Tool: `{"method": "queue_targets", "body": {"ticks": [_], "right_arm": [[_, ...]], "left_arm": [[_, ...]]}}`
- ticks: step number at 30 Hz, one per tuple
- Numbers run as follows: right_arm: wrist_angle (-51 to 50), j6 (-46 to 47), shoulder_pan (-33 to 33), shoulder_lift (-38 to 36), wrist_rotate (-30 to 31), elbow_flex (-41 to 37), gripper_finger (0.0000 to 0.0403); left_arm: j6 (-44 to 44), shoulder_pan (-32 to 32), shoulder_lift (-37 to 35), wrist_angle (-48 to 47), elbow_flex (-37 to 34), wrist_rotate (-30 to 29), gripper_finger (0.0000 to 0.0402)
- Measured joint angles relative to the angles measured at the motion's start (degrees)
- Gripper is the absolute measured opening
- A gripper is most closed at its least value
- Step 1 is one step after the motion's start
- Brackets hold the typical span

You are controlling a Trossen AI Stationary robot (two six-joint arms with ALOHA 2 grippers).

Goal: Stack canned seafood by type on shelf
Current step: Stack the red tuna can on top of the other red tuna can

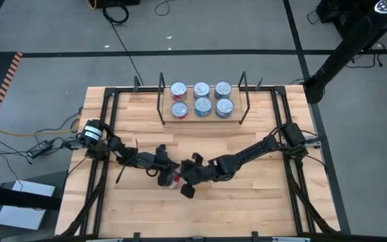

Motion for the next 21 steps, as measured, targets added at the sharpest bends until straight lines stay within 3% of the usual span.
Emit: {"method": "queue_targets", "body": {"ticks": [12,21], "right_arm": [[-0.27,0.59,-1.78,-1.68,-1.68,-0.07,0.0005],[3.70,-2.86,3.56,-1.47,-4.66,-0.05,0.0006]], "left_arm": [[-0.99,-0.05,-0.01,4.43,-2.05,4.47,0.0003],[-3.07,-0.17,-0.02,10.99,-6.95,4.91,0.0003]]}}
